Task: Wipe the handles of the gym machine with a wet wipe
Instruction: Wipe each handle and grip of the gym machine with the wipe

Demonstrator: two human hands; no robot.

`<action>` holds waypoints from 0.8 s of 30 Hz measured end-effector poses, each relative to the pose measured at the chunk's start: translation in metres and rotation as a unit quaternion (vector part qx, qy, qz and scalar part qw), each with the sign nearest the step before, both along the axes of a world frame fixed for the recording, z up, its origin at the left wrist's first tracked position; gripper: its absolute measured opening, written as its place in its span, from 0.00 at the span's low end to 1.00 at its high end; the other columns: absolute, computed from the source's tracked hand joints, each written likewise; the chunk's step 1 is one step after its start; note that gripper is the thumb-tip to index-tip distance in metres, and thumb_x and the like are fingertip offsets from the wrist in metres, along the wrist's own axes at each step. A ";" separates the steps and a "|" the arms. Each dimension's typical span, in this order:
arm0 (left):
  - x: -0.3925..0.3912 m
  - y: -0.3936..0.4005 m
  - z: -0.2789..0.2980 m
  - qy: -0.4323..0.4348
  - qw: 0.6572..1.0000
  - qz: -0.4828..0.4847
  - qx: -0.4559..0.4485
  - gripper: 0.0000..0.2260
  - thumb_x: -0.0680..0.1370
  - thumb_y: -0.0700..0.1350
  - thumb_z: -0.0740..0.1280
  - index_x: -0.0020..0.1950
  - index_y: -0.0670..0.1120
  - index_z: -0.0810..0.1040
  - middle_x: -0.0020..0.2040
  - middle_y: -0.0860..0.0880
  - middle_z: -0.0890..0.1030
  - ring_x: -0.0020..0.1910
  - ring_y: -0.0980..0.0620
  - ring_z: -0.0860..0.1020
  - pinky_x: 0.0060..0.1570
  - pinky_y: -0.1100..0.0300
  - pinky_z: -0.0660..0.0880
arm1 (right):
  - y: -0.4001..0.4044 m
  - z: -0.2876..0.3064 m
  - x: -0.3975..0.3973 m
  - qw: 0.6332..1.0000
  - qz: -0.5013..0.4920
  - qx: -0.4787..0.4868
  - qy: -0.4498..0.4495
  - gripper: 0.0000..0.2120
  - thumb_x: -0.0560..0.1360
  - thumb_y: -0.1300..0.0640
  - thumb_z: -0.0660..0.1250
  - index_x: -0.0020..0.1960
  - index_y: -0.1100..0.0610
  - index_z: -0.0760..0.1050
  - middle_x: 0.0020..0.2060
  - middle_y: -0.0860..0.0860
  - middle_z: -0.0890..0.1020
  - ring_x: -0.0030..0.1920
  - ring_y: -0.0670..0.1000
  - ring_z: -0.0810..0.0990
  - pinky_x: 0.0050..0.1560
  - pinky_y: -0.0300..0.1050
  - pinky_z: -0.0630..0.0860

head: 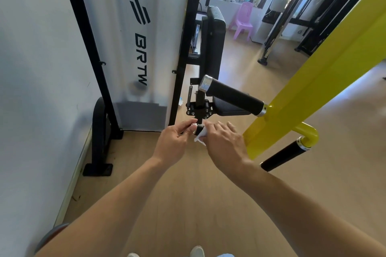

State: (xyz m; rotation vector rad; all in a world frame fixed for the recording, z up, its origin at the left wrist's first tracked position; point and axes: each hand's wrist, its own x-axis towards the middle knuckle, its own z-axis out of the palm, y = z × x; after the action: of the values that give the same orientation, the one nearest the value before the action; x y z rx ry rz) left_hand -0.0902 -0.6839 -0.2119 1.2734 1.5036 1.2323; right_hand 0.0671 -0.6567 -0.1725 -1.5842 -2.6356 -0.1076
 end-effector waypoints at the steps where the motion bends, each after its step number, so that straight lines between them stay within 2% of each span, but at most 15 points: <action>1: 0.001 0.000 -0.001 -0.013 1.000 0.003 -0.002 0.13 0.80 0.55 0.66 0.63 0.57 0.81 0.53 0.59 0.85 0.51 0.51 0.84 0.55 0.51 0.81 | 0.000 -0.001 -0.005 1.000 0.007 -0.009 0.004 0.23 0.82 0.48 0.61 0.74 0.57 0.67 0.69 0.54 0.77 0.73 0.55 0.71 0.76 0.52 0.57; 4: 0.002 0.000 -0.005 -0.015 1.000 0.008 0.017 0.13 0.80 0.55 0.66 0.62 0.55 0.82 0.53 0.58 0.85 0.52 0.57 0.83 0.56 0.53 0.80 | 0.001 -0.004 -0.014 0.998 0.046 -0.019 0.042 0.19 0.82 0.48 0.62 0.69 0.56 0.70 0.65 0.54 0.79 0.70 0.54 0.74 0.77 0.50 0.56; 6: 0.000 -0.001 -0.006 0.023 0.999 0.028 0.028 0.13 0.80 0.56 0.66 0.61 0.55 0.82 0.51 0.57 0.86 0.49 0.57 0.83 0.52 0.55 0.81 | 0.001 -0.001 -0.012 0.999 0.035 -0.024 0.032 0.18 0.82 0.47 0.60 0.68 0.55 0.70 0.64 0.53 0.80 0.70 0.55 0.74 0.77 0.54 0.57; 8: -0.001 0.000 -0.008 0.062 0.996 0.046 0.039 0.12 0.80 0.56 0.66 0.60 0.55 0.82 0.45 0.55 0.86 0.40 0.56 0.83 0.43 0.54 0.81 | -0.001 0.006 -0.002 0.998 -0.024 -0.032 -0.038 0.17 0.83 0.49 0.58 0.67 0.56 0.70 0.64 0.55 0.79 0.71 0.58 0.72 0.76 0.59 0.55; 11: 0.002 0.000 -0.010 0.081 0.995 0.044 0.049 0.12 0.80 0.56 0.65 0.60 0.55 0.82 0.35 0.51 0.84 0.25 0.53 0.71 0.29 0.57 0.72 | -0.004 0.018 0.012 0.973 -0.111 -0.043 -0.198 0.17 0.82 0.54 0.54 0.68 0.59 0.68 0.62 0.60 0.79 0.67 0.61 0.73 0.76 0.59 0.52; 12: 0.003 0.000 -0.010 0.074 0.995 0.042 0.047 0.12 0.80 0.56 0.65 0.60 0.55 0.82 0.33 0.50 0.83 0.24 0.54 0.68 0.28 0.60 0.69 | -0.004 0.020 0.013 0.968 -0.109 -0.039 -0.222 0.16 0.82 0.54 0.54 0.67 0.60 0.68 0.61 0.60 0.79 0.65 0.61 0.74 0.76 0.59 0.53; 14: 0.006 -0.001 -0.008 0.053 0.997 0.040 0.037 0.12 0.81 0.55 0.65 0.61 0.54 0.82 0.32 0.52 0.82 0.24 0.57 0.68 0.26 0.62 0.68 | -0.001 0.019 0.006 0.979 -0.069 -0.036 -0.190 0.15 0.82 0.53 0.54 0.65 0.59 0.68 0.56 0.58 0.80 0.60 0.60 0.77 0.75 0.59 0.55; 16: 0.006 -0.001 -0.005 0.059 0.997 0.040 0.039 0.13 0.81 0.55 0.65 0.61 0.53 0.82 0.37 0.54 0.85 0.28 0.57 0.76 0.33 0.62 0.74 | 0.001 0.012 -0.008 0.994 -0.001 -0.035 -0.104 0.13 0.83 0.52 0.55 0.63 0.58 0.69 0.53 0.55 0.81 0.55 0.58 0.79 0.73 0.56 0.60; 17: 0.006 -0.001 -0.005 0.079 0.995 0.041 0.044 0.14 0.81 0.56 0.64 0.61 0.54 0.82 0.40 0.54 0.86 0.33 0.56 0.80 0.42 0.62 0.76 | 0.003 0.008 -0.013 0.997 0.029 -0.028 -0.066 0.13 0.83 0.51 0.57 0.61 0.59 0.69 0.52 0.55 0.81 0.54 0.57 0.79 0.71 0.54 0.63; 19: 0.003 -0.001 -0.004 0.137 0.988 0.054 0.057 0.14 0.81 0.57 0.63 0.61 0.55 0.82 0.42 0.53 0.87 0.39 0.53 0.82 0.58 0.62 0.70 | 0.003 0.006 -0.016 0.998 0.050 -0.018 -0.045 0.11 0.83 0.53 0.57 0.61 0.59 0.70 0.53 0.55 0.80 0.56 0.58 0.79 0.69 0.53 0.63; 20: 0.001 0.000 -0.004 0.154 0.984 0.061 0.061 0.13 0.81 0.57 0.64 0.60 0.55 0.83 0.44 0.53 0.87 0.42 0.54 0.83 0.61 0.64 0.64 | 0.002 0.009 -0.013 0.997 0.037 -0.020 -0.070 0.12 0.82 0.55 0.56 0.62 0.59 0.69 0.55 0.56 0.80 0.58 0.59 0.78 0.71 0.55 0.61; 22: -0.001 0.001 -0.003 0.159 0.983 0.067 0.065 0.12 0.80 0.56 0.65 0.60 0.56 0.83 0.51 0.53 0.87 0.55 0.57 0.82 0.65 0.66 0.54 | -0.001 0.017 0.002 0.984 -0.029 -0.024 -0.173 0.14 0.81 0.58 0.54 0.65 0.60 0.67 0.57 0.59 0.79 0.62 0.62 0.76 0.75 0.61 0.54; 24: 0.000 0.000 -0.002 0.151 0.985 0.046 0.065 0.13 0.80 0.56 0.65 0.61 0.56 0.82 0.57 0.52 0.85 0.65 0.58 0.77 0.70 0.60 0.50 | -0.006 0.026 0.019 0.952 -0.080 0.000 -0.295 0.14 0.81 0.57 0.54 0.64 0.61 0.67 0.54 0.60 0.81 0.59 0.62 0.77 0.76 0.63 0.52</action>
State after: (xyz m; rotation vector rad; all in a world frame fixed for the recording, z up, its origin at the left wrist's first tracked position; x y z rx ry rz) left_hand -0.0904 -0.6834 -0.2141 1.5473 1.7365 1.2540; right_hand 0.0861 -0.6630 -0.1465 -2.0215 -2.8908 -0.6897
